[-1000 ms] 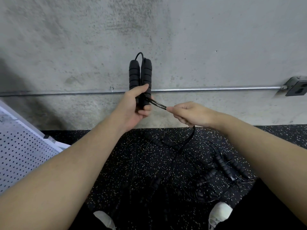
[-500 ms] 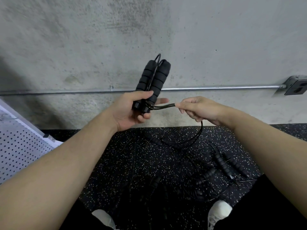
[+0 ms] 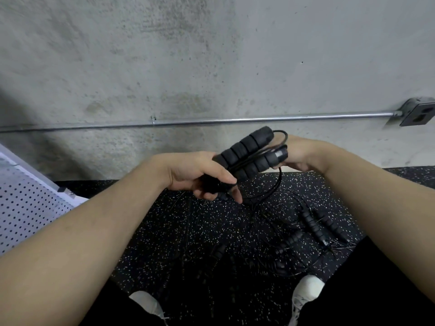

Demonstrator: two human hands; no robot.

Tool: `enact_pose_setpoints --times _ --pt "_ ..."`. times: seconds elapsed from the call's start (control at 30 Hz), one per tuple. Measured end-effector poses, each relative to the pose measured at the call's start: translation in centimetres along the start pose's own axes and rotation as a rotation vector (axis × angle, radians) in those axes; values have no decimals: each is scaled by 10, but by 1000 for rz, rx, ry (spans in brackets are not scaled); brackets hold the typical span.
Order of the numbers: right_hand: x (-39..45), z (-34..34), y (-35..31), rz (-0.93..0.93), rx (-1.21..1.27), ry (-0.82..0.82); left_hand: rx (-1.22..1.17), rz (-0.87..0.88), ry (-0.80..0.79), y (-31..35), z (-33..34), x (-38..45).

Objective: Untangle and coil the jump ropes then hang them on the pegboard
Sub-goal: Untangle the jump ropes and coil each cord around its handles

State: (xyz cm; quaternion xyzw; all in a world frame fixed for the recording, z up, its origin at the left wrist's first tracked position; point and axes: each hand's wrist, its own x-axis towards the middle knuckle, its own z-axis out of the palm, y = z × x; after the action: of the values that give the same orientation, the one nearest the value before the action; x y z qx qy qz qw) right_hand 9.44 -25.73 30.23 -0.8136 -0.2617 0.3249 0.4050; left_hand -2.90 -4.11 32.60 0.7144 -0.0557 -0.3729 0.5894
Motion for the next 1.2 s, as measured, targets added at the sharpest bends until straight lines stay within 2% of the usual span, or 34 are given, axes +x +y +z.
enact_pose_setpoints --times 0.13,0.27,0.37,0.43,0.57,0.67,0.73,0.87,1.0,1.1,1.2 --pt "1 -7 3 16 -80 -158 215 -68 56 2 7 5" --pt "4 -2 8 135 26 -221 449 -210 128 0 16 13" --pt "2 10 -5 154 -47 -266 606 -337 157 -8 25 25" --pt "2 21 -17 164 -99 -230 625 -409 212 -17 25 32" --pt "5 46 -32 153 -22 -40 532 -482 338 -27 15 39" --pt "6 60 -39 139 41 32 474 -501 432 -33 11 40" --pt "5 65 -41 147 56 45 368 -452 502 -37 9 41" --pt "3 70 -47 100 -51 67 -19 -296 626 -39 4 40" --pt "5 75 -52 40 -18 147 -322 -163 751 -36 0 42" --pt "5 72 -55 16 -14 176 -462 -104 813 -31 -2 43" --pt "1 65 -55 50 46 152 -544 -69 806 -26 -4 42"
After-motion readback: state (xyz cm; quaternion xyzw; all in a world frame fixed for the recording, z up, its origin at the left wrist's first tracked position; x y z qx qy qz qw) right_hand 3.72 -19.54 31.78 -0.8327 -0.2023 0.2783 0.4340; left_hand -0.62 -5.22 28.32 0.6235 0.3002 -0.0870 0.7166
